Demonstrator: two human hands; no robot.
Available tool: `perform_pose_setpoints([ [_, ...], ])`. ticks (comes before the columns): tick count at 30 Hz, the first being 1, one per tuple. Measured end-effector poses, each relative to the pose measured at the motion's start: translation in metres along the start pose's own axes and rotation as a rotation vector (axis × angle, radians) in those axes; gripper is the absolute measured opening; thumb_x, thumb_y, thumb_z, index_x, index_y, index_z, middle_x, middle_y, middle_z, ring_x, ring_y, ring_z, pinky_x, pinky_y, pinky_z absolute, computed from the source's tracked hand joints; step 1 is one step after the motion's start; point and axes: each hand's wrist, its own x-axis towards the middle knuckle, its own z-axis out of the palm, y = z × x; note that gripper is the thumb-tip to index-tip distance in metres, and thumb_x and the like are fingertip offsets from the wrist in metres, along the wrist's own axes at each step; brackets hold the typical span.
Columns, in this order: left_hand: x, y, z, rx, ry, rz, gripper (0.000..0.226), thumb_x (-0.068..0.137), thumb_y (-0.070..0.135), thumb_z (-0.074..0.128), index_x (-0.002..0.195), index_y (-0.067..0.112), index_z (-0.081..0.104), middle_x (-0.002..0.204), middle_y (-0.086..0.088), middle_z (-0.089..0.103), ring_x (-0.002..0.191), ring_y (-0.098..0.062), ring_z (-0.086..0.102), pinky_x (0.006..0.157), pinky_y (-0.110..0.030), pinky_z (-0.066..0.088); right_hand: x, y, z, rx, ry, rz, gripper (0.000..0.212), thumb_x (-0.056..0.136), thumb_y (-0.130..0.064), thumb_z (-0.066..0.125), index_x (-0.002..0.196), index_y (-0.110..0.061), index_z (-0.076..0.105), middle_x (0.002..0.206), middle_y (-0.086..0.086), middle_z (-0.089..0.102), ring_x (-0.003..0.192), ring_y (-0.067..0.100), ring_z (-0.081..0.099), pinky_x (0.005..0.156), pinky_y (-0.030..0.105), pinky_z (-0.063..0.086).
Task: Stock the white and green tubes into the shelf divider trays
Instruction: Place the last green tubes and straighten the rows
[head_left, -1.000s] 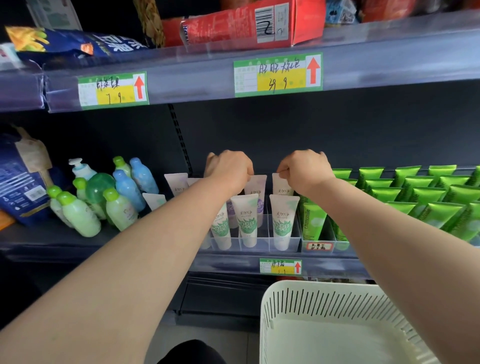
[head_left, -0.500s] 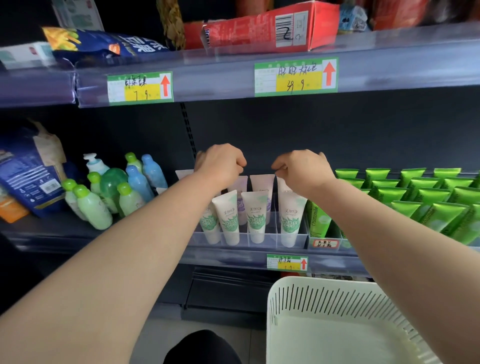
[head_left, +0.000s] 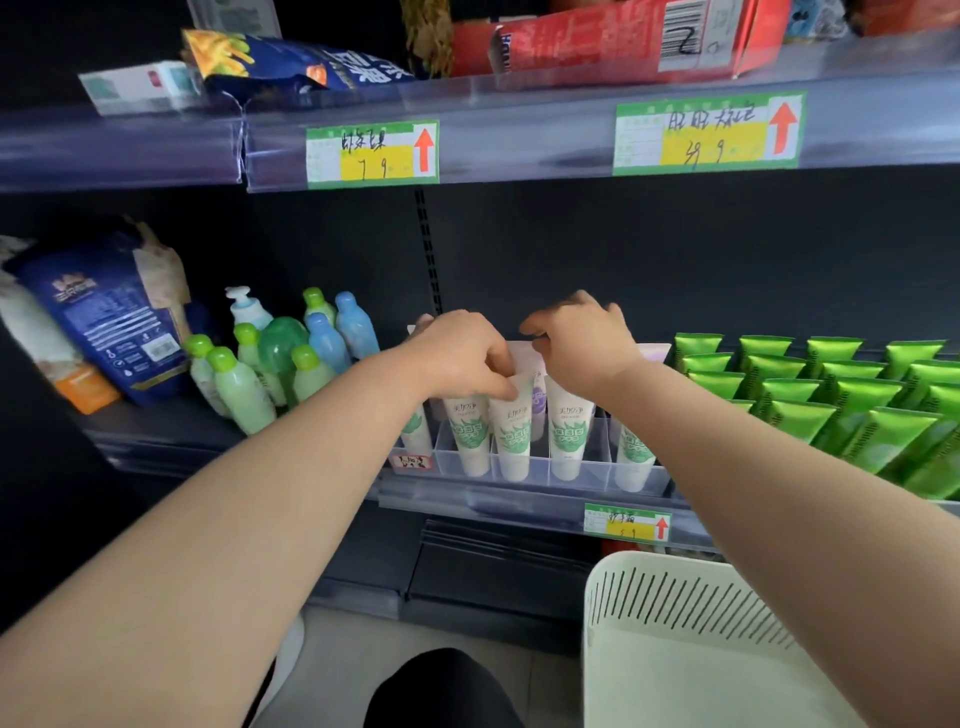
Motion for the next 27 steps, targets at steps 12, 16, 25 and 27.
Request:
perform_pose_setpoints([
  [12, -0.003, -0.002, 0.000, -0.175, 0.050, 0.004, 0.018, 0.078, 0.040, 0.075, 0.095, 0.036, 0.075, 0.087, 0.021, 0.068, 0.089, -0.006, 0.061, 0.091, -0.036, 0.048, -0.018, -0.001, -0.005, 0.053, 0.023, -0.029, 0.030, 0.097, -0.022, 0.039, 0.115, -0.029, 0.062, 0.115, -0.002, 0.062, 0.113, 0.023, 0.043, 0.085, 0.040, 0.033],
  [16, -0.006, -0.024, -0.009, -0.265, 0.162, -0.074, 0.012, 0.080, 0.036, 0.074, 0.092, 0.036, 0.075, 0.091, 0.017, 0.071, 0.091, -0.008, 0.065, 0.088, -0.036, 0.053, -0.017, -0.013, -0.003, 0.089, 0.035, -0.050, 0.030, 0.096, -0.018, 0.039, 0.109, -0.028, 0.064, 0.110, -0.002, 0.063, 0.110, 0.023, 0.043, 0.081, 0.039, 0.032],
  [25, -0.013, -0.034, -0.002, 0.059, 0.034, -0.107, 0.017, 0.081, 0.028, 0.072, 0.097, 0.034, 0.073, 0.088, 0.015, 0.064, 0.100, -0.017, 0.059, 0.098, -0.044, 0.039, -0.018, -0.030, 0.004, 0.067, 0.019, -0.076, 0.033, 0.097, -0.020, 0.039, 0.121, -0.030, 0.060, 0.122, -0.004, 0.060, 0.118, 0.022, 0.041, 0.085, 0.038, 0.032],
  [27, -0.013, -0.034, -0.001, 0.040, 0.036, -0.104, 0.016, 0.081, 0.028, 0.072, 0.095, 0.035, 0.073, 0.083, 0.016, 0.063, 0.099, -0.017, 0.059, 0.097, -0.043, 0.040, -0.019, -0.031, 0.006, 0.054, -0.003, -0.088, 0.033, 0.098, -0.023, 0.039, 0.125, -0.031, 0.057, 0.127, -0.004, 0.058, 0.121, 0.021, 0.039, 0.089, 0.040, 0.033],
])
